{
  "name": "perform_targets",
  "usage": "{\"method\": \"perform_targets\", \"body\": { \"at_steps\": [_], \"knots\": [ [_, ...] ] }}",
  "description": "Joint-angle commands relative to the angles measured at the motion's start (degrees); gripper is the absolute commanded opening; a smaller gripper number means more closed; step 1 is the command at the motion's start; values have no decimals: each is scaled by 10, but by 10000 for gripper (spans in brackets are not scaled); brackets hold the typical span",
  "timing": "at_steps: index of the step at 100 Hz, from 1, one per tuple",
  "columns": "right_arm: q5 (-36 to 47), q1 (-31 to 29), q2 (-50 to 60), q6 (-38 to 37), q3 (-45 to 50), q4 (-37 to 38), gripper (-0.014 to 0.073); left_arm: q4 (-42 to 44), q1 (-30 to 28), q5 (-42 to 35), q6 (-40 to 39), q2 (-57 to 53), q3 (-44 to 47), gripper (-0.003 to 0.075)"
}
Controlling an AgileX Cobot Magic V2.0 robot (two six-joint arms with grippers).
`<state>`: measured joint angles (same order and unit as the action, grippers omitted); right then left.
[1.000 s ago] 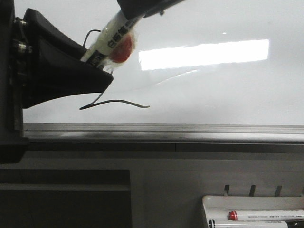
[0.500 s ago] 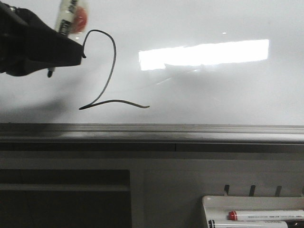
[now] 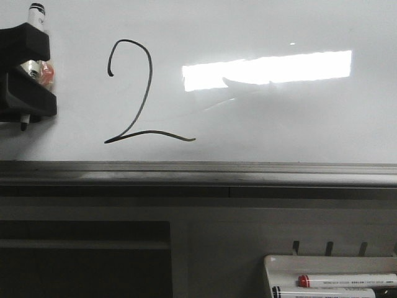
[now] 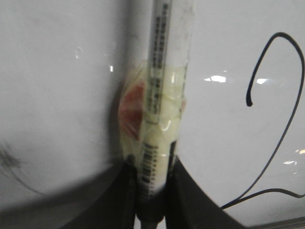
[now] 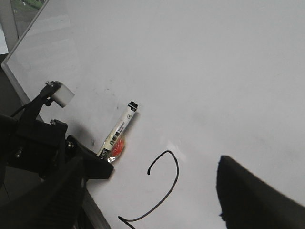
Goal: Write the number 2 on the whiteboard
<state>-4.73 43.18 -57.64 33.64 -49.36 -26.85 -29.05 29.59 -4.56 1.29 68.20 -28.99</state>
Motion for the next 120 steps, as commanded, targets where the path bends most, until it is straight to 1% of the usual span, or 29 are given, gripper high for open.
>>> {"method": "perform_targets", "body": {
  "at_steps": [1,29,32,36,41,44,46,51,53,56,58,64,68,80,97,101,104,106,108,109,111,112,113,116,117,118,120],
  "knots": [
    [31,-3,11,3,-19,-2,502,0,-10,-31,0,3,-18,-20],
    [26,-3,11,3,-19,-3,502,4,-10,-16,1,3,-18,-19],
    [26,-3,11,3,-19,-3,502,11,-10,-16,1,3,-18,-14],
    [26,-3,11,3,-19,-3,502,20,-10,-16,1,3,-18,13],
    [26,-3,11,3,-19,-3,502,20,-10,-16,1,3,-18,76],
    [26,-3,11,3,-19,-3,502,20,-10,-16,1,3,-18,137],
    [26,-3,11,3,-19,-3,502,20,-9,-16,1,3,-18,164],
    [26,-3,11,3,-19,-3,502,20,-9,-16,1,3,-18,277],
    [26,-3,11,3,-19,-3,502,20,-9,-16,1,3,-18,305],
    [26,-3,11,3,-19,-3,502,20,-9,-16,1,3,-18,368],
    [26,-3,11,3,-19,-3,502,20,-9,-16,1,3,-18,399],
    [26,-3,11,3,-19,-3,502,20,-9,-16,1,3,-18,459],
    [26,-3,11,3,-19,-3,502,20,-9,-14,1,3,-18,470],
    [26,-3,11,3,-19,-3,502,20,-9,-1,1,-9,-18,472],
    [9,-3,19,3,-19,-11,495,32,-9,22,1,-63,-18,471],
    [-1,-3,23,2,-18,-20,465,40,-9,31,1,-83,-18,471],
    [-3,-3,29,2,-17,-31,430,44,-9,35,1,-96,-18,468],
    [-5,-3,33,2,-16,-34,391,47,-9,39,1,-107,-18,459],
    [-5,-3,35,2,-15,-37,343,49,-9,46,1,-118,-18,447],
    [-5,-3,38,2,-14,-38,305,49,-9,46,1,-125,-18,440],
    [-5,-3,43,2,-11,-38,262,50,-9,46,1,-132,-18,418],
    [-4,-3,44,2,-10,-38,217,51,-9,46,1,-140,-18,398],
    [-4,-3,48,2,-8,-38,193,52,-9,49,1,-143,-18,386],
    [-4,-3,55,2,-3,-38,69,53,-9,52,2,-163,-18,333],
    [-2,-3,56,2,-1,-38,45,56,-9,53,2,-167,-18,302],
    [-2,-3,60,2,2,-38,-4,57,-9,54,2,-175,-18,269],
    [-1,-3,65,2,7,-38,-52,60,-9,54,2,-183,-18,233]
  ]
}}
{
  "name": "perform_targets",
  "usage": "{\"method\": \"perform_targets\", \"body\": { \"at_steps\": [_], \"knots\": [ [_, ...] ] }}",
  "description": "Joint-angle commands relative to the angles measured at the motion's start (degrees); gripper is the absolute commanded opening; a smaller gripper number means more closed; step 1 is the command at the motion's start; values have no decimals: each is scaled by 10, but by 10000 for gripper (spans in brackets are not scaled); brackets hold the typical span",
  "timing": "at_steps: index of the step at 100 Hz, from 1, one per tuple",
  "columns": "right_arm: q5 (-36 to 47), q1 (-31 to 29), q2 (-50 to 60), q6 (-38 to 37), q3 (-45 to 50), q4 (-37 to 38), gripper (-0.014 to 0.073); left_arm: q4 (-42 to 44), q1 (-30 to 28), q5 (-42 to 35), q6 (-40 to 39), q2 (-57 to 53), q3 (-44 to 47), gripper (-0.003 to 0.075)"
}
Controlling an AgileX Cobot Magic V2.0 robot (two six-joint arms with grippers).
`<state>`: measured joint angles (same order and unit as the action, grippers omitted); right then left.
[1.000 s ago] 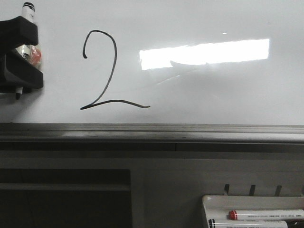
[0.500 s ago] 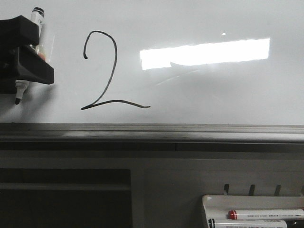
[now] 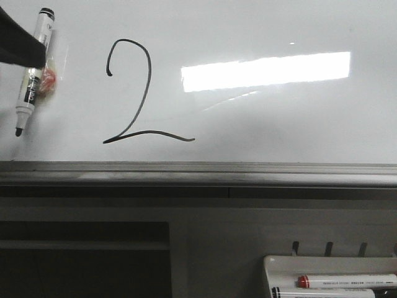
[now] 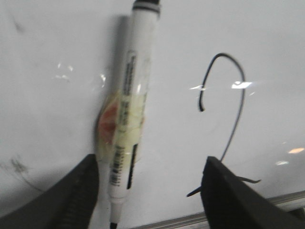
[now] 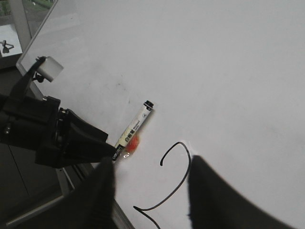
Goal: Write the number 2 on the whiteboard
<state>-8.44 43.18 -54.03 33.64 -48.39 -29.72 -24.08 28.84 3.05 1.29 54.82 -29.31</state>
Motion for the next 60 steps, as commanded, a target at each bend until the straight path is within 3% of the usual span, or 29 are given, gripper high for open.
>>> {"method": "perform_targets", "body": {
  "at_steps": [1,10,32,60],
  "knots": [
    [39,-3,31,2,-1,-9,-78,12,-2,-22,2,-56,-14,197],
    [45,-3,59,2,26,-9,-60,35,-2,-22,2,-108,-14,-20],
    [105,-3,171,3,129,2,-60,121,-2,-21,3,-237,-2,-20],
    [132,-3,343,3,286,6,-60,180,-2,-56,3,-379,85,-20]
  ]
}}
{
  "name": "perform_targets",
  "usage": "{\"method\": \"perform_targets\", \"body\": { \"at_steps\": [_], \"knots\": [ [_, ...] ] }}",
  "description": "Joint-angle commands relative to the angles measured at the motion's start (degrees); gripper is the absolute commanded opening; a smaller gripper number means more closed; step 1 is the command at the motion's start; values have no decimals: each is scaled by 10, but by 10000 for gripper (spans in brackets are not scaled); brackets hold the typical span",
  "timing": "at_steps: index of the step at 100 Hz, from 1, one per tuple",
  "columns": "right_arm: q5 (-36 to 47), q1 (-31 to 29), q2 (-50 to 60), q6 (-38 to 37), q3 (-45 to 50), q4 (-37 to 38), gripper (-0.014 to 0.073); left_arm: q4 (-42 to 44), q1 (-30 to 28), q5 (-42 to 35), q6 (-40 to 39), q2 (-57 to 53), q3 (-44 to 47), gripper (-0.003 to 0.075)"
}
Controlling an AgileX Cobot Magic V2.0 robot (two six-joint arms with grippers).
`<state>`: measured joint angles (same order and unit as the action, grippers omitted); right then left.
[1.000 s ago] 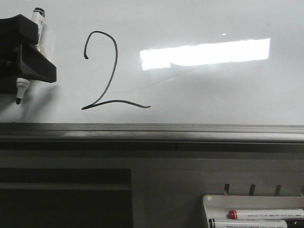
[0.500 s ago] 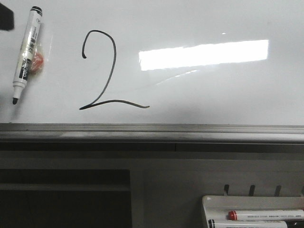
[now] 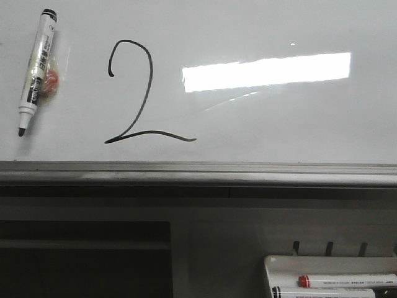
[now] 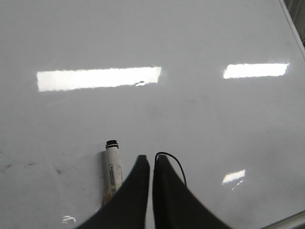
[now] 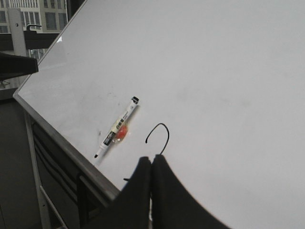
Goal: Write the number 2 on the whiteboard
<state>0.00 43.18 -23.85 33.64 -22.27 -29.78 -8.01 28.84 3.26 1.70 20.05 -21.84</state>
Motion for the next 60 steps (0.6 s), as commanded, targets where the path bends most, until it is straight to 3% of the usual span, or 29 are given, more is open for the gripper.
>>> {"method": "perform_targets", "body": {
  "at_steps": [1,20,60],
  "knots": [
    [47,-3,45,3,28,6,-60,20,-2,-58,-1,-33,15,-20],
    [48,-3,110,3,95,6,-60,23,-2,-57,-1,-81,61,-20],
    [44,-3,117,3,104,6,-60,15,-2,-56,-1,-84,63,-20]
  ]
}}
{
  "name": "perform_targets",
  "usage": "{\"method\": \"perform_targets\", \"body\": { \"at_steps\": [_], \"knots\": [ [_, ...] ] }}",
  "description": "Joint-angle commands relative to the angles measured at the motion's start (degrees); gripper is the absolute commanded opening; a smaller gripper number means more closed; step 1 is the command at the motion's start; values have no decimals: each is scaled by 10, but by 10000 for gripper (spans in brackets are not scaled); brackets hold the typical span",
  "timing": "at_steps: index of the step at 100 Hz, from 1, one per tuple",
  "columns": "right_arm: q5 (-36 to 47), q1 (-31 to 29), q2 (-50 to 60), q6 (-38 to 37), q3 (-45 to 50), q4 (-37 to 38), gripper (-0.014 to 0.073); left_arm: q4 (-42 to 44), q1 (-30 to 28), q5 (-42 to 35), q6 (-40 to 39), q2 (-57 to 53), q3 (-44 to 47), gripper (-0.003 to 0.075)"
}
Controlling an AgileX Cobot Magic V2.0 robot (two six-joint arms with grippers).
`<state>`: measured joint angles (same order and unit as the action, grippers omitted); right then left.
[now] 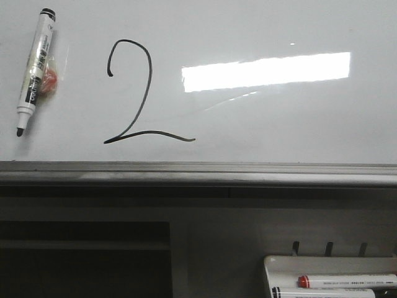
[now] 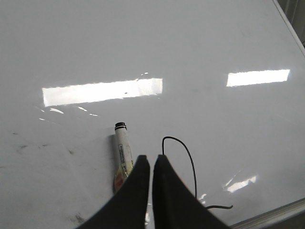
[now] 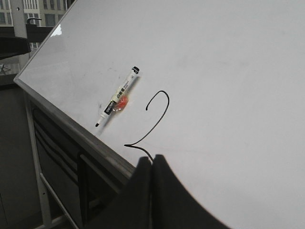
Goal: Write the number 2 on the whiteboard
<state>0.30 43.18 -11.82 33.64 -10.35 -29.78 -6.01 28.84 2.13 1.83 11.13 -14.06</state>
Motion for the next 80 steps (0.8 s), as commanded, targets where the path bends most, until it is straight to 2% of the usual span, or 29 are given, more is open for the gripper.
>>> {"method": "perform_targets", "body": {
  "at_steps": [1,49,63,72,80],
  "knots": [
    [41,-3,-3,3,-15,6,-60,-5,-2,-45,-2,5,-15,-20],
    [41,-3,-3,3,-15,6,-60,17,-15,-45,-10,5,-13,-20],
    [41,-3,-3,3,-15,6,-60,43,-75,-45,-11,5,-13,-20],
    [41,-3,-3,3,-15,6,-60,88,-127,-40,-11,4,-13,-20],
    [41,-3,-3,3,-15,6,-60,89,-178,-38,-12,-1,-3,-20]
  ]
}}
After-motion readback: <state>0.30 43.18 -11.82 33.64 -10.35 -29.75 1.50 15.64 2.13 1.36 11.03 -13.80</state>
